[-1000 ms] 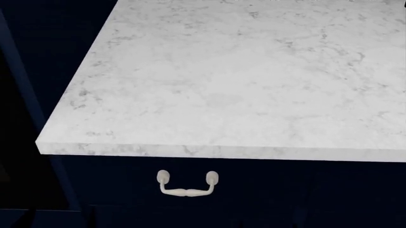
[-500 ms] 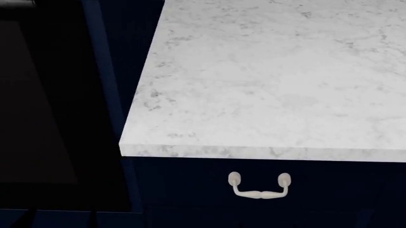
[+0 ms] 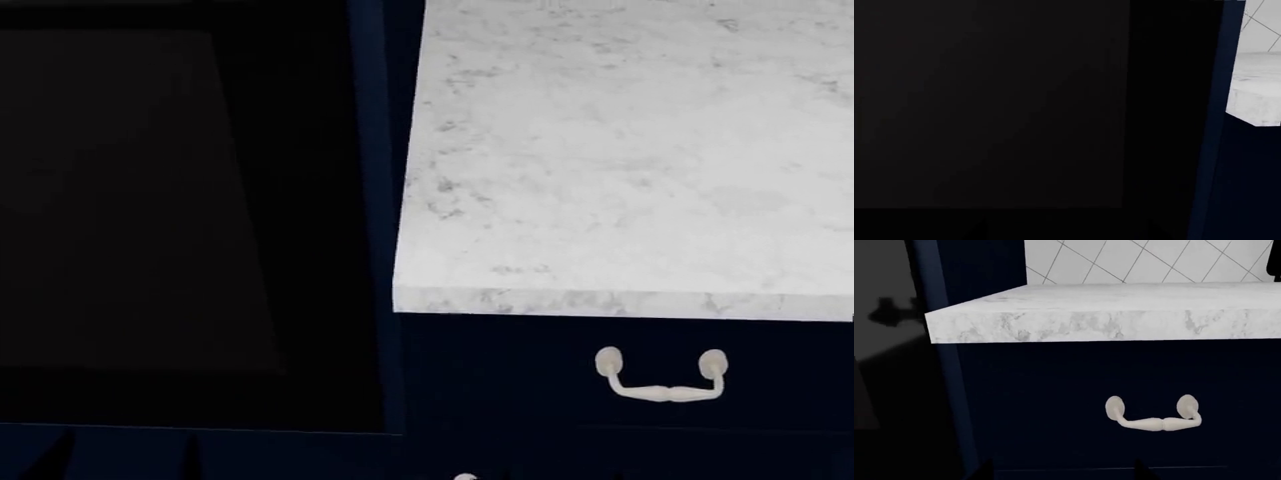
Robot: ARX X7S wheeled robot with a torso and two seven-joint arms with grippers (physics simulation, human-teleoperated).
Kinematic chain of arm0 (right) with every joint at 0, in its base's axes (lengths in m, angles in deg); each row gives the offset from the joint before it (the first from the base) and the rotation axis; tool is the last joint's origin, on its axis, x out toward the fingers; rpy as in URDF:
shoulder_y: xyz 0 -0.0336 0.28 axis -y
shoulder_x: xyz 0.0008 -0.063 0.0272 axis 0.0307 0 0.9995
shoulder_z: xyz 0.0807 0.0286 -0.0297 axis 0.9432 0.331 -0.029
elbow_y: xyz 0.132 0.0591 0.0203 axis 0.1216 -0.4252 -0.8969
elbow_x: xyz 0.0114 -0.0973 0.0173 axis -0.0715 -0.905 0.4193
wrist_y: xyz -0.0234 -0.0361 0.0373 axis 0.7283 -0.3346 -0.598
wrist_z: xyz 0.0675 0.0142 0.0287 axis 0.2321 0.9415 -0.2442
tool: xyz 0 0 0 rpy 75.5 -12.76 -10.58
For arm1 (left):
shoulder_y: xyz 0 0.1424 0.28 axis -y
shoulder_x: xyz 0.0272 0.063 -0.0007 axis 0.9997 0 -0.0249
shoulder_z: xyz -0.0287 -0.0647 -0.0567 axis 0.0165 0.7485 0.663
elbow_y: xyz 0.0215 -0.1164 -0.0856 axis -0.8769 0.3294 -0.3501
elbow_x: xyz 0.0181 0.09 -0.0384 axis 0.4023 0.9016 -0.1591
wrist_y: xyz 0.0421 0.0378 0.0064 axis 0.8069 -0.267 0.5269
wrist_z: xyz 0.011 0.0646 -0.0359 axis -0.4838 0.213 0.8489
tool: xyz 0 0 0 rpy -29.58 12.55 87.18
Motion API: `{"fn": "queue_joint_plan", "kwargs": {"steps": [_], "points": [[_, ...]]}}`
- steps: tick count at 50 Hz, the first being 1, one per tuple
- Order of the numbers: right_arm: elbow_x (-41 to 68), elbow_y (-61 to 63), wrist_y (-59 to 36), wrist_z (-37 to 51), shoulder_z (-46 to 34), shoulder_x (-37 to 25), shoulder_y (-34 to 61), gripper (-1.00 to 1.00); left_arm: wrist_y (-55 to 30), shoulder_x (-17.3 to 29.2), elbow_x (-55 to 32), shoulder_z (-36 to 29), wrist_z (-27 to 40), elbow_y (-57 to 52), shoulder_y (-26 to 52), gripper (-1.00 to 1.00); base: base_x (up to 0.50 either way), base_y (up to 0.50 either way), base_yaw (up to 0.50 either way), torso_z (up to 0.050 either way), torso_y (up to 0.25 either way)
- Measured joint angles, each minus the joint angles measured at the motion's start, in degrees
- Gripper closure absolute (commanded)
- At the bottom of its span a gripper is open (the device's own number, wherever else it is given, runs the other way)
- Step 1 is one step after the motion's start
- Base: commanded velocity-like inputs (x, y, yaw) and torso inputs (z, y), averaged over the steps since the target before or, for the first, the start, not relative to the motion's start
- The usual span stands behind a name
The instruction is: Press the stop button on the microwave
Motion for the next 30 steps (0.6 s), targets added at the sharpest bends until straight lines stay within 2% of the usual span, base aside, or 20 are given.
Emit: {"fn": "queue_joint_plan", "kwargs": {"steps": [6,13,15,27,30], "points": [[-0.19,0.41,-0.32,0.62,-0.30,-0.24,0.21,-1.00,-0.21,0.33,-0.26,-0.09,0.33,-0.36,0.19,-1.00,0.24,0.50,0.00,0.000,0.000],[-0.98,0.51,-0.47,1.10,-1.16,-0.62,0.44,-1.00,-0.19,0.63,-0.59,-0.21,0.65,-0.50,0.39,-1.00,0.00,0.50,0.00,0.000,0.000],[-0.37,0.51,-0.06,0.86,-1.20,-0.43,0.35,-1.00,-0.14,0.87,-0.67,-0.13,0.77,-0.51,0.39,-1.00,0.00,0.00,0.00,0.000,0.000],[1.40,0.17,1.17,0.25,-1.34,-0.93,0.15,-1.00,0.07,1.02,-1.24,-0.55,1.23,-0.52,0.50,-1.00,-0.40,0.41,0.00,0.000,0.000],[1.72,0.00,1.48,0.26,-1.42,-0.80,0.03,-1.00,0.07,1.24,-1.33,-0.54,1.39,-0.50,0.42,-1.00,0.00,0.00,0.00,0.000,0.000]]}}
